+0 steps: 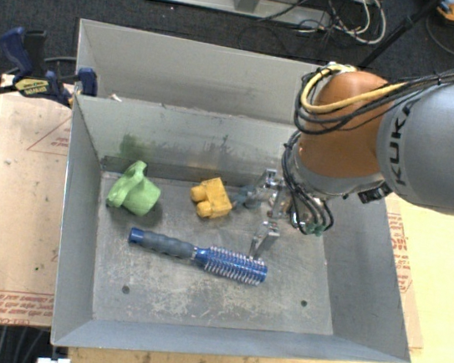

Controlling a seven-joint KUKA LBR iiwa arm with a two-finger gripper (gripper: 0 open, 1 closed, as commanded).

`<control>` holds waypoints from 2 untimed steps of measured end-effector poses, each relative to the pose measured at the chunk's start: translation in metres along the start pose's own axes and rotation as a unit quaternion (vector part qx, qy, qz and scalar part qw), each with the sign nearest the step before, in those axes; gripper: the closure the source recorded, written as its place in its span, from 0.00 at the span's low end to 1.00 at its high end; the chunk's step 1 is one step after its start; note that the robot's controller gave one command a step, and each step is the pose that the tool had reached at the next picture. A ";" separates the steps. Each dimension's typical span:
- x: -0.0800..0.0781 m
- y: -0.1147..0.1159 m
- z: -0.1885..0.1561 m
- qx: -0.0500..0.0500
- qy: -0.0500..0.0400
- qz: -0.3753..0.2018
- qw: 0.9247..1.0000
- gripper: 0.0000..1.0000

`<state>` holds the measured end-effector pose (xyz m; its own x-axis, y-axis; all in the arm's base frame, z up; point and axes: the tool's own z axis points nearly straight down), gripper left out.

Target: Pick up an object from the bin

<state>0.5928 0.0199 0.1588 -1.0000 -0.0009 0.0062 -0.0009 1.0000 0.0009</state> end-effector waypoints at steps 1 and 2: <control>0.037 0.026 0.083 0.001 -0.007 -0.208 0.978 0.00; 0.035 0.026 0.081 0.001 -0.008 -0.208 0.978 1.00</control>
Offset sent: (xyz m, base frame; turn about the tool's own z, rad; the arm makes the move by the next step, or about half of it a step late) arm -0.0402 0.0249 -0.0864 -0.4225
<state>0.5570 0.0459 0.0785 -0.9130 -0.4079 -0.0105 -0.4079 0.9130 -0.0017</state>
